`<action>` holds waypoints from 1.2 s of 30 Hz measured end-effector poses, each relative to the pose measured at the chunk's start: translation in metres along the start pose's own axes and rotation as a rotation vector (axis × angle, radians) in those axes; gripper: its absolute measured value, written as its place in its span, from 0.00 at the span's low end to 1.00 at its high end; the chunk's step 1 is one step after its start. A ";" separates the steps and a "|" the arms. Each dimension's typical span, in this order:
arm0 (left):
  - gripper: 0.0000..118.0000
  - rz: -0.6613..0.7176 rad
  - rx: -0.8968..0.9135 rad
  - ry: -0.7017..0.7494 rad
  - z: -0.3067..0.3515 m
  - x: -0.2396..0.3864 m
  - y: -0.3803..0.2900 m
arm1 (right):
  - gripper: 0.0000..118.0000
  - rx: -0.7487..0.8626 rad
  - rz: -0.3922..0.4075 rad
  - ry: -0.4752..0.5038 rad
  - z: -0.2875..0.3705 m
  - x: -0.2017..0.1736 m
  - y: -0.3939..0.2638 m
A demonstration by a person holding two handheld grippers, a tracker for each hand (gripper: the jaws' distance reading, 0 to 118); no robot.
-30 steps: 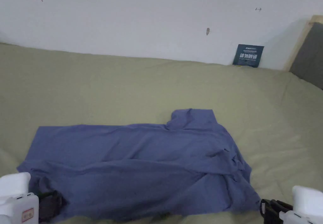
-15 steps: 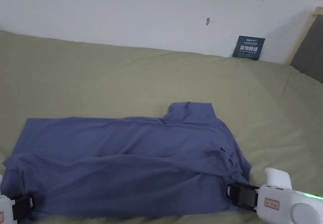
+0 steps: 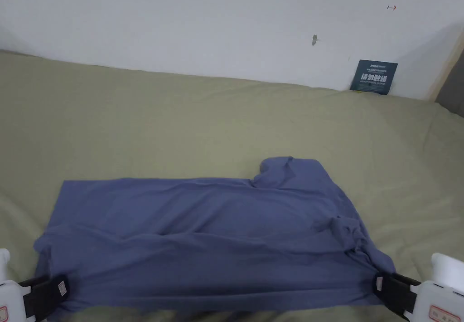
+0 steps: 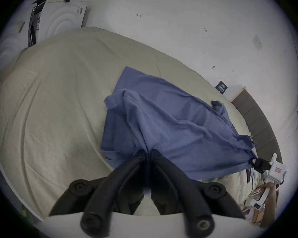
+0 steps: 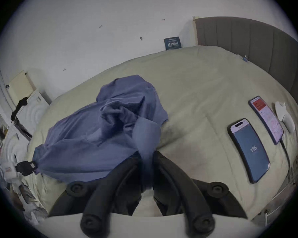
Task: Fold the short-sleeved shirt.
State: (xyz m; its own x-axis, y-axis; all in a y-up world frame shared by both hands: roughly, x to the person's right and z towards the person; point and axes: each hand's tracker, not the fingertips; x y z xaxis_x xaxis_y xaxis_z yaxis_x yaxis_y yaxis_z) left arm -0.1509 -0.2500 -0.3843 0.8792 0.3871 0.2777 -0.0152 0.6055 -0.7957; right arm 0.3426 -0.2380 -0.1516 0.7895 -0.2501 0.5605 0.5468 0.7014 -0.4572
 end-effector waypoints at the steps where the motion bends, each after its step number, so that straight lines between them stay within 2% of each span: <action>1: 0.03 -0.013 -0.001 0.004 0.005 0.001 0.003 | 0.10 -0.001 0.007 0.000 0.006 -0.001 -0.001; 13: 0.03 -0.032 -0.108 0.031 0.072 -0.015 -0.030 | 0.10 -0.118 -0.037 -0.015 0.070 0.010 -0.037; 17: 0.03 0.010 -0.159 0.052 0.081 -0.024 -0.048 | 0.10 -0.182 -0.136 -0.012 0.082 0.025 -0.056; 20: 0.03 0.047 -0.183 0.040 0.089 -0.031 -0.059 | 0.11 -0.207 -0.159 -0.013 0.090 0.035 -0.067; 23: 0.03 0.083 -0.215 0.042 0.094 -0.035 -0.069 | 0.11 -0.255 -0.235 -0.023 0.096 0.043 -0.077; 28: 0.04 0.135 -0.260 0.041 0.093 -0.045 -0.082 | 0.11 -0.300 -0.230 -0.056 0.097 0.046 -0.088; 29: 0.10 0.138 -0.260 0.047 0.092 -0.044 -0.083 | 0.11 -0.297 -0.234 -0.054 0.097 0.044 -0.088; 30: 0.25 0.125 -0.261 0.077 0.093 -0.041 -0.083 | 0.16 -0.294 -0.232 -0.054 0.099 0.041 -0.088; 31: 0.51 0.092 -0.259 0.131 0.097 -0.039 -0.081 | 0.30 -0.289 -0.226 -0.061 0.102 0.038 -0.086; 32: 0.73 0.080 -0.251 0.166 0.102 -0.038 -0.079 | 0.51 -0.280 -0.215 -0.081 0.108 0.036 -0.082; 33: 0.80 0.091 -0.236 0.143 0.109 -0.039 -0.078 | 0.72 -0.259 -0.181 -0.111 0.116 0.034 -0.077; 36: 0.80 0.098 -0.108 0.136 0.144 -0.036 -0.064 | 0.71 -0.133 -0.117 -0.156 0.149 0.027 -0.060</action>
State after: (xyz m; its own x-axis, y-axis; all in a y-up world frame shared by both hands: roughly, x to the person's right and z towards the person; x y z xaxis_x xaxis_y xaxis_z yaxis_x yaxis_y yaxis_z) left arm -0.2499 -0.2023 -0.2661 0.9324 0.3387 0.1264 -0.0593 0.4883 -0.8706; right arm 0.2902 -0.1874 -0.0061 0.6718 -0.2114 0.7099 0.6721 0.5769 -0.4642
